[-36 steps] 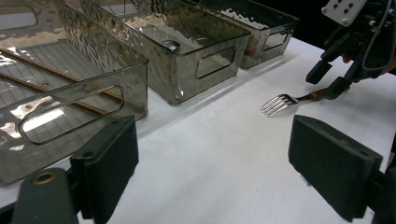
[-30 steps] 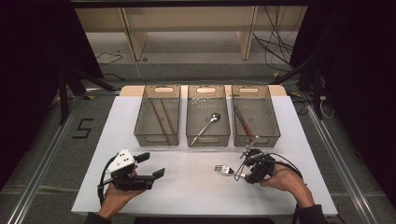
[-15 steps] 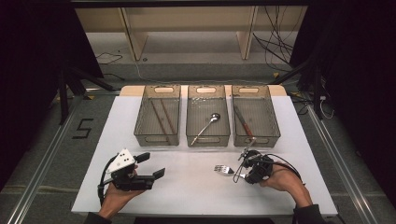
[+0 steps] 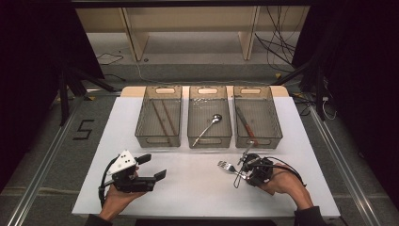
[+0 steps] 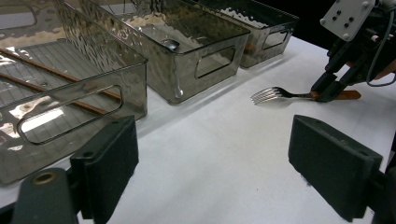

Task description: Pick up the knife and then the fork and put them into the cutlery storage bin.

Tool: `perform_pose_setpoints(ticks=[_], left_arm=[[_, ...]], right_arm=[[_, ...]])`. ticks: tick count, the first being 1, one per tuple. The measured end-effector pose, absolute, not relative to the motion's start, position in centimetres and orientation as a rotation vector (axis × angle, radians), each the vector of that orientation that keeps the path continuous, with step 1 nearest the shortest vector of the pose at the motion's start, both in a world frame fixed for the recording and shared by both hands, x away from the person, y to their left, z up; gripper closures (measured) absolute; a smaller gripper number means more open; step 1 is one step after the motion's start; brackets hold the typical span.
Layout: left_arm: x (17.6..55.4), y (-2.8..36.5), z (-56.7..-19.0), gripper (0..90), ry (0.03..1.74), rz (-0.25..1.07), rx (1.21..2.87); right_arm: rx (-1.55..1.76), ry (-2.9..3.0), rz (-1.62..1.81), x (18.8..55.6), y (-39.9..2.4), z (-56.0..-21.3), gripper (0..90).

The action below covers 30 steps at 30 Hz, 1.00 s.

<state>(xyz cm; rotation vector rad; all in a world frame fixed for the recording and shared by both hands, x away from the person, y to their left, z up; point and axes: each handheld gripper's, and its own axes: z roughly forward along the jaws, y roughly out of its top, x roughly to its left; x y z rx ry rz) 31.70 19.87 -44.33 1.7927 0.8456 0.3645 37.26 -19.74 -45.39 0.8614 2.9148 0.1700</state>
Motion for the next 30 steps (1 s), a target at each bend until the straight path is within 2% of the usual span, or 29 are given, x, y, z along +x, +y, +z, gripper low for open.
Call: perform_pose_setpoints(ticks=[30], left_arm=[[31.7, 19.9, -44.3, 15.7, 0.847, 0.368, 1.792]], right_arm=[[0.887, 2.852, 0.341, 37.0, -20.1, -43.3, 77.7]])
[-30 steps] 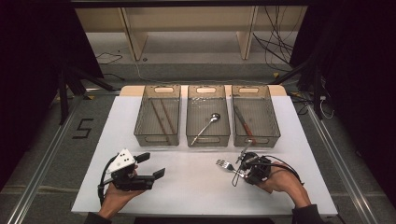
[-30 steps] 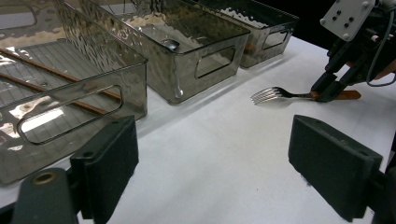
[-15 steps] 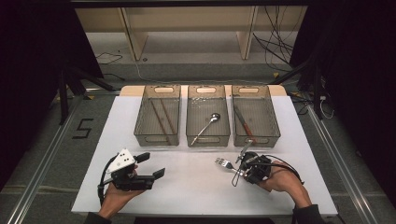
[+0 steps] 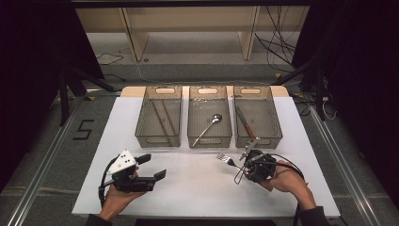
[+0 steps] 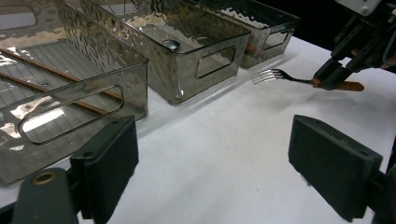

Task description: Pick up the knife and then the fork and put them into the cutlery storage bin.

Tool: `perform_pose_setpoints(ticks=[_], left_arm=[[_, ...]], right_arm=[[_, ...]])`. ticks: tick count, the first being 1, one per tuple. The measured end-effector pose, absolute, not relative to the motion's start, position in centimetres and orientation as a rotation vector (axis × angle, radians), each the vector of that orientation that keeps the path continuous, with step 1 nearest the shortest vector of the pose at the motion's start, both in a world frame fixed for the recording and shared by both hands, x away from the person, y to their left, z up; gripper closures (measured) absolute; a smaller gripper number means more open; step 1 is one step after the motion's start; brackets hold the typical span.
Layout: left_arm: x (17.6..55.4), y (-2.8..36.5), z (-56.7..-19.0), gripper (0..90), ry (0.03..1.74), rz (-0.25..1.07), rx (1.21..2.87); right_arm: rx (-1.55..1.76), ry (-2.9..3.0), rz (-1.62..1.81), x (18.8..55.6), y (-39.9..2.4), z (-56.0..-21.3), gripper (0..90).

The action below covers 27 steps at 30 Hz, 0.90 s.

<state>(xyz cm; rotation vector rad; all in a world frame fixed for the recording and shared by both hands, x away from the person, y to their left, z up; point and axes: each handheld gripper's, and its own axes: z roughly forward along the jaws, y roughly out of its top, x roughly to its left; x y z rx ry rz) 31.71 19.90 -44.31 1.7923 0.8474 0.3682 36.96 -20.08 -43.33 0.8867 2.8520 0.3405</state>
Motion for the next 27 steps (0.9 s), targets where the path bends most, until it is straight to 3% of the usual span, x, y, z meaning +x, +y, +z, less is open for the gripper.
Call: perform_pose_setpoints(ticks=[17, 27], left_arm=[[31.7, 20.0, -44.3, 15.7, 0.853, 0.373, 1.786], [31.8, 20.1, -44.3, 15.7, 0.863, 0.375, 1.774]], right_arm=[[0.981, 2.754, 0.703, 37.5, -21.6, -40.1, 77.7], [1.166, 2.552, 0.908, 40.7, -23.8, -37.3, 77.7]])
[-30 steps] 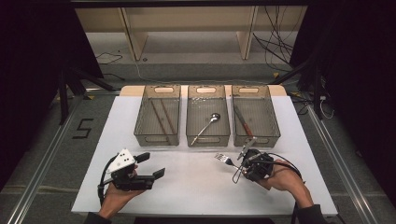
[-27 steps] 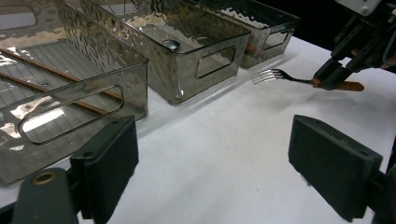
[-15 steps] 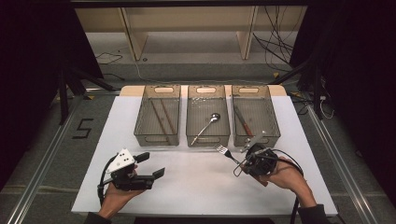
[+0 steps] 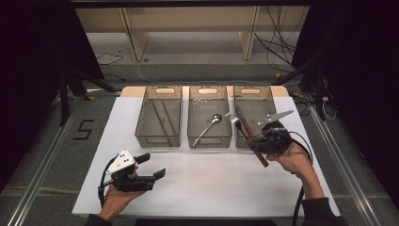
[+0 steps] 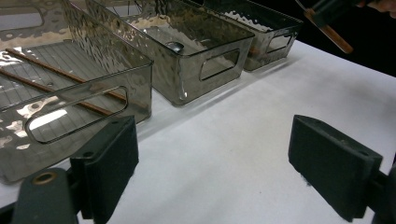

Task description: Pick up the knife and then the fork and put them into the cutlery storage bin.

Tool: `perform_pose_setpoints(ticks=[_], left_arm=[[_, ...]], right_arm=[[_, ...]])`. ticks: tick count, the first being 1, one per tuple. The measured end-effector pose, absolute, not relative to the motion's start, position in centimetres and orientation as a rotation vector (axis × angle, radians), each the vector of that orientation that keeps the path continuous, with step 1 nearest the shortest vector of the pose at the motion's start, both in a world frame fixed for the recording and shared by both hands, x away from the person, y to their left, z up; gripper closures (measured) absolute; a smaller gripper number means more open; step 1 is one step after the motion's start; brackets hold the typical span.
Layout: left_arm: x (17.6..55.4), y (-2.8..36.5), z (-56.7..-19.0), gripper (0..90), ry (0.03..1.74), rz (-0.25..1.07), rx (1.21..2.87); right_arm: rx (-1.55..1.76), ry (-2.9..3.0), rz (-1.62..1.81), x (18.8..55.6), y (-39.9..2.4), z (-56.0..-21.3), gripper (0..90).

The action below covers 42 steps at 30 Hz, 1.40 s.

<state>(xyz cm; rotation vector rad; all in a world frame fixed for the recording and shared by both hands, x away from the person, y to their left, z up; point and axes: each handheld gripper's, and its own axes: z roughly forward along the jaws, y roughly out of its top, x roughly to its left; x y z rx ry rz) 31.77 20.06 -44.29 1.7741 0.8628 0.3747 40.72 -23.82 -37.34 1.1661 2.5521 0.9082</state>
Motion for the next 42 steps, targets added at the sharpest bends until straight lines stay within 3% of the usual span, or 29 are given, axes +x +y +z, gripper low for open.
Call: perform_pose_setpoints(ticks=[12, 21, 39, 41, 42], left_arm=[[31.7, 20.2, -44.2, 15.7, 0.865, 0.375, 1.759], [31.8, 20.3, -44.2, 15.7, 0.865, 0.377, 1.748], [31.8, 20.2, -44.2, 15.7, 0.865, 0.374, 1.748], [31.7, 20.2, -44.2, 15.7, 0.866, 0.374, 1.748], [31.7, 20.2, -44.2, 15.7, 0.864, 0.374, 1.752]], right_arm=[[1.375, 2.354, 0.928, 46.3, -24.8, -35.4, 77.7], [1.500, 2.314, 0.847, 50.4, -24.9, -36.4, 77.6], [1.642, 2.298, 0.726, 52.7, -25.8, -39.0, 76.9], [1.648, 2.303, 0.708, 52.8, -25.7, -39.2, 75.7], [1.653, 2.301, 0.704, 52.8, -25.6, -39.3, 69.8]])
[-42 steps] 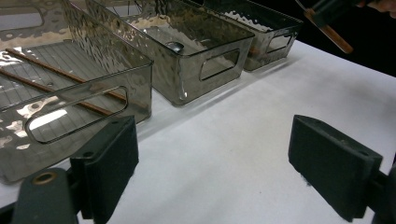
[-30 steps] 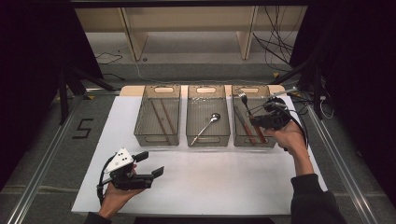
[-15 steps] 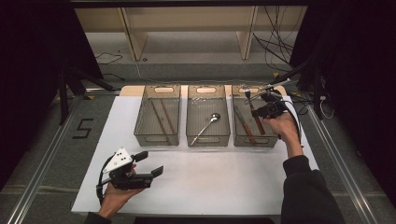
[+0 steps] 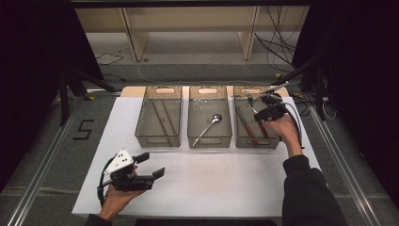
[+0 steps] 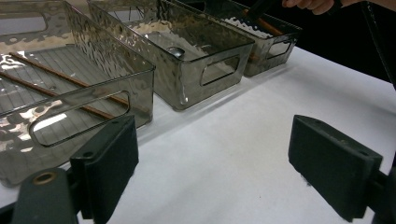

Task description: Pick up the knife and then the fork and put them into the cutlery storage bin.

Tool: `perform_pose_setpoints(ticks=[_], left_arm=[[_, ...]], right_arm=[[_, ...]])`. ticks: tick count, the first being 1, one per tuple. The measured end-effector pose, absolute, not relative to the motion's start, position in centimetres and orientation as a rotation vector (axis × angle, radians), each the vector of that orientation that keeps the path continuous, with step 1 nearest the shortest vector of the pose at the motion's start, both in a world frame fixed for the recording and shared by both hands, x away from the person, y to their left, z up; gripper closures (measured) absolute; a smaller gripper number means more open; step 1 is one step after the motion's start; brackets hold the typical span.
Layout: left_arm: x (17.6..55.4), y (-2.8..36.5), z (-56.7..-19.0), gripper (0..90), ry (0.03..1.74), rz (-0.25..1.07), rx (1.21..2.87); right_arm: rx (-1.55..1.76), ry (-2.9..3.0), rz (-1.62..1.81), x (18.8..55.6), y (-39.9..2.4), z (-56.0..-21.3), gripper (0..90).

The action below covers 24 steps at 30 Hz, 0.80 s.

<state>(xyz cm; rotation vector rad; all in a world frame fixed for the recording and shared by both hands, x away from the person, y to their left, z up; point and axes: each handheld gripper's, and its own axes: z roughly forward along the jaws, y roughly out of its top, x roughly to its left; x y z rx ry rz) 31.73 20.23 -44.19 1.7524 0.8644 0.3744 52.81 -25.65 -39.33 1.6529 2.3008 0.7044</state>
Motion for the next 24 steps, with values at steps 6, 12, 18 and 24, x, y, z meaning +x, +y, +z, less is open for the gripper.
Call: perform_pose_setpoints(ticks=[6, 12, 18, 24], left_arm=[[31.8, 20.3, -44.2, 15.7, 0.867, 0.373, 1.749], [31.7, 20.3, -44.2, 15.7, 0.866, 0.375, 1.754], [31.7, 20.3, -44.2, 15.7, 0.868, 0.373, 1.749], [31.7, 20.3, -44.2, 15.7, 0.870, 0.368, 1.744]], right_arm=[[1.641, 2.327, 0.792, 52.5, -25.5, -38.9, 51.8], [1.568, 2.323, 0.888, 50.9, -25.1, -37.9, 42.4], [1.475, 2.302, 1.043, 48.0, -24.7, -37.2, 35.7], [1.402, 2.270, 1.153, 44.9, -24.5, -36.8, 31.8]])
